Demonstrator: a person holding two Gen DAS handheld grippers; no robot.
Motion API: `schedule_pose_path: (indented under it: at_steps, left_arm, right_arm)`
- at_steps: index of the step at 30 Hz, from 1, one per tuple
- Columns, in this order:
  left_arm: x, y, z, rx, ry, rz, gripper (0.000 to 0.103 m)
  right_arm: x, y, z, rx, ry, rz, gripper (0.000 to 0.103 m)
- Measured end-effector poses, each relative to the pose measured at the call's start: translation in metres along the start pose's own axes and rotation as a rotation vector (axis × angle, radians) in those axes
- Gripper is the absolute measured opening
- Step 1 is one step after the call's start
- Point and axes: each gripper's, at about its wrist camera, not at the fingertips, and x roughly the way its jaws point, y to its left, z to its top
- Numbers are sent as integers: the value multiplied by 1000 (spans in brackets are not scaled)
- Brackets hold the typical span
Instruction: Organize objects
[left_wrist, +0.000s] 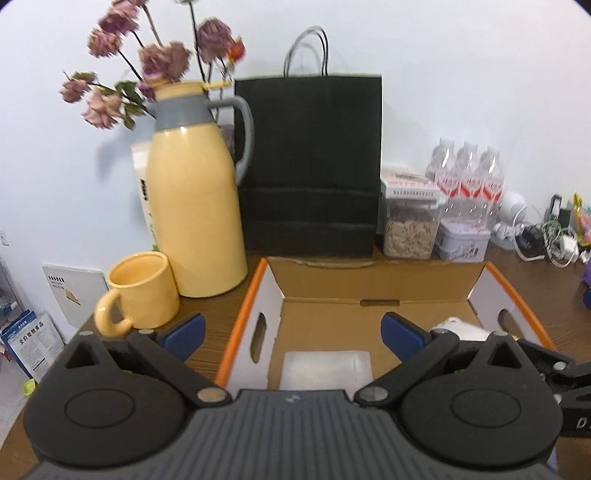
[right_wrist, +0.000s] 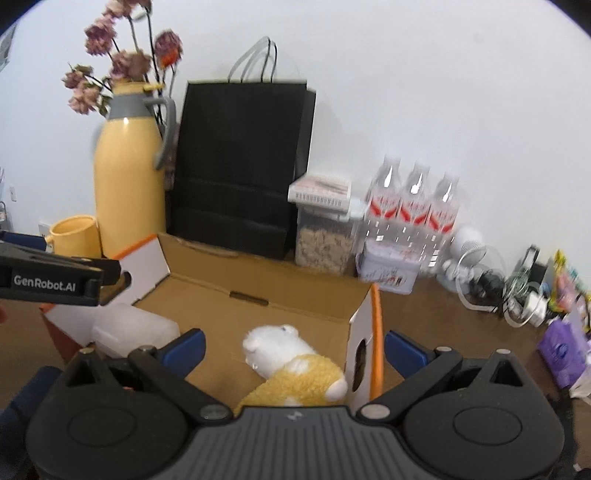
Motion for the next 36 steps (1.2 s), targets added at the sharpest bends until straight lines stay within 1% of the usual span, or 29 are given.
schedule_pose_path:
  at_steps: [5, 9, 12, 15, 18, 23, 28, 33, 36]
  left_arm:
    - [-40, 17, -2, 10, -49, -13, 103]
    - [-74, 30, -12, 31, -83, -31, 103]
    - [-99, 40, -23, 32, -102, -50, 103]
    - [-122, 49, -38, 43, -121, -65, 103]
    - [-140, 60, -59, 47, -109, -73, 103]
    - [-166, 79, -95, 43, -93, -79, 103]
    - [-182, 95, -124, 34, -63, -74, 103]
    - [-193, 105, -155, 1, -12, -62, 103]
    - [-195, 109, -173, -4, 25, -54, 103]
  right_arm:
    - [-48, 3, 5, -20, -75, -8, 103]
    - [-84, 10, 1, -36, -117, -10, 103]
    - [-110, 17, -7, -41, -143, -8, 103]
    - [-136, 23, -22, -31, -166, 8, 103]
    - [-160, 30, -40, -17, -178, 21, 103]
    - [-187, 42, -73, -12, -160, 51, 103]
    - [-203, 55, -100, -6, -124, 91, 103]
    - [-206, 70, -125, 18, -69, 149, 103]
    - [-202, 84, -138, 12, -25, 187, 103]
